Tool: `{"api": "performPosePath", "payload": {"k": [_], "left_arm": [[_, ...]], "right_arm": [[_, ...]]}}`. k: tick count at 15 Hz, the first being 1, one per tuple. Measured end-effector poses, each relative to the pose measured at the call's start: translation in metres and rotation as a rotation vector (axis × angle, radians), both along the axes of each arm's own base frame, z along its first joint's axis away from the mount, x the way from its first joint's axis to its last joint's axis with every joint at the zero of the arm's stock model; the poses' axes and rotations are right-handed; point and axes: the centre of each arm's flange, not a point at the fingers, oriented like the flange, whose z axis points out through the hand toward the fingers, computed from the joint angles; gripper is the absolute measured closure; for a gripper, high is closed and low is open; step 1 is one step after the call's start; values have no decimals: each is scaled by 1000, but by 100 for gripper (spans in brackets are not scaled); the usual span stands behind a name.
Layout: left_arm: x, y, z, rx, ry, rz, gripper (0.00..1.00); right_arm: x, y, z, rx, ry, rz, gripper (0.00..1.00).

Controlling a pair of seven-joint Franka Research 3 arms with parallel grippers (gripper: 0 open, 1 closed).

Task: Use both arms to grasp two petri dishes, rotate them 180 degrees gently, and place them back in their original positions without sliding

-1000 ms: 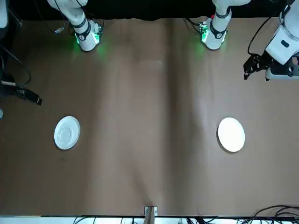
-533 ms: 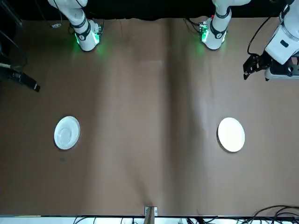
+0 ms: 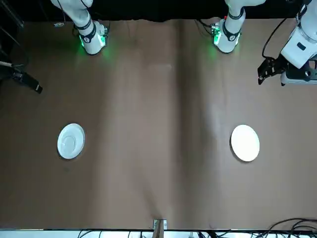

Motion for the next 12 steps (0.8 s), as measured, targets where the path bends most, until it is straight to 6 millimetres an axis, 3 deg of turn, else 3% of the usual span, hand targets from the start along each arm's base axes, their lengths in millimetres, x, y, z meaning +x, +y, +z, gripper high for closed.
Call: {"api": "performPosePath", "payload": {"k": [5,12], "left_arm": [[0,0,0,0,-1,0,0],[0,-2,0,1,2,-3,0]], "right_arm": [[4,-31,-2,-18,-31,165,0],[11,-38,-15,-51,-29,274,0]]}}
